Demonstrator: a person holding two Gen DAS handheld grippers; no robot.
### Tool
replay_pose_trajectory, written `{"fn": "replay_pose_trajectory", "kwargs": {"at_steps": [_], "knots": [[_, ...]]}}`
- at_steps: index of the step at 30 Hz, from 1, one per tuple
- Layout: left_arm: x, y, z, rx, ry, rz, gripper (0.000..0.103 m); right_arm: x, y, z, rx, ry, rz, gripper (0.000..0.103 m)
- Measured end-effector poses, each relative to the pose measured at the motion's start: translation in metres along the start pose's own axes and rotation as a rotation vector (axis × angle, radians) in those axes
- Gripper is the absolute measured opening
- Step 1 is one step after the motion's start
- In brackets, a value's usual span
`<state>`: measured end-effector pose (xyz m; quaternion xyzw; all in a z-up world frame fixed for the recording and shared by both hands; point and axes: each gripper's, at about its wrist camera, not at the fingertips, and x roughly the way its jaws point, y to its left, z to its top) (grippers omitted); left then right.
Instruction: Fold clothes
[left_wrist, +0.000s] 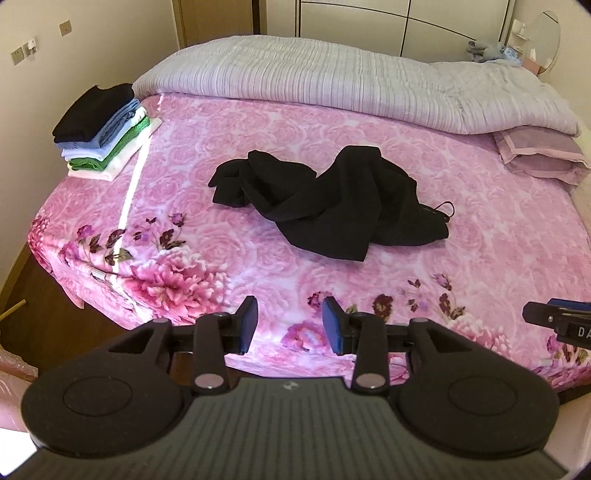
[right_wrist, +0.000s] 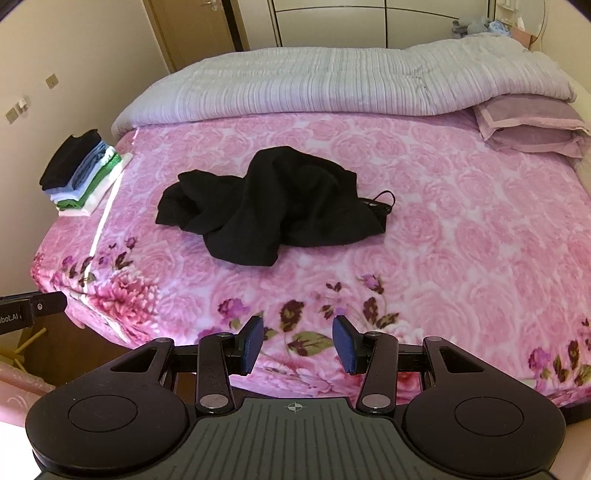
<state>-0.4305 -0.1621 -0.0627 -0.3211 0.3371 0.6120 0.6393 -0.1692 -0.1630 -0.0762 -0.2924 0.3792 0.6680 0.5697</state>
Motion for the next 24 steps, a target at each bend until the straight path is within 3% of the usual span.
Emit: {"fn": "replay_pose_trajectory", "kwargs": {"at_steps": [13,24], "knots": [[-0.010,-0.010,-0.004,0.006,-0.027,0.000,0.036,-0.009,-0.008,-0.005,0.015,-0.015,-0.001,0.046],[0.022,0.003,0.021,-0.011,-0.004,-0.012,0.037,0.018,-0.004,0.021,0.020,0.004,0.000,0.046]]}}
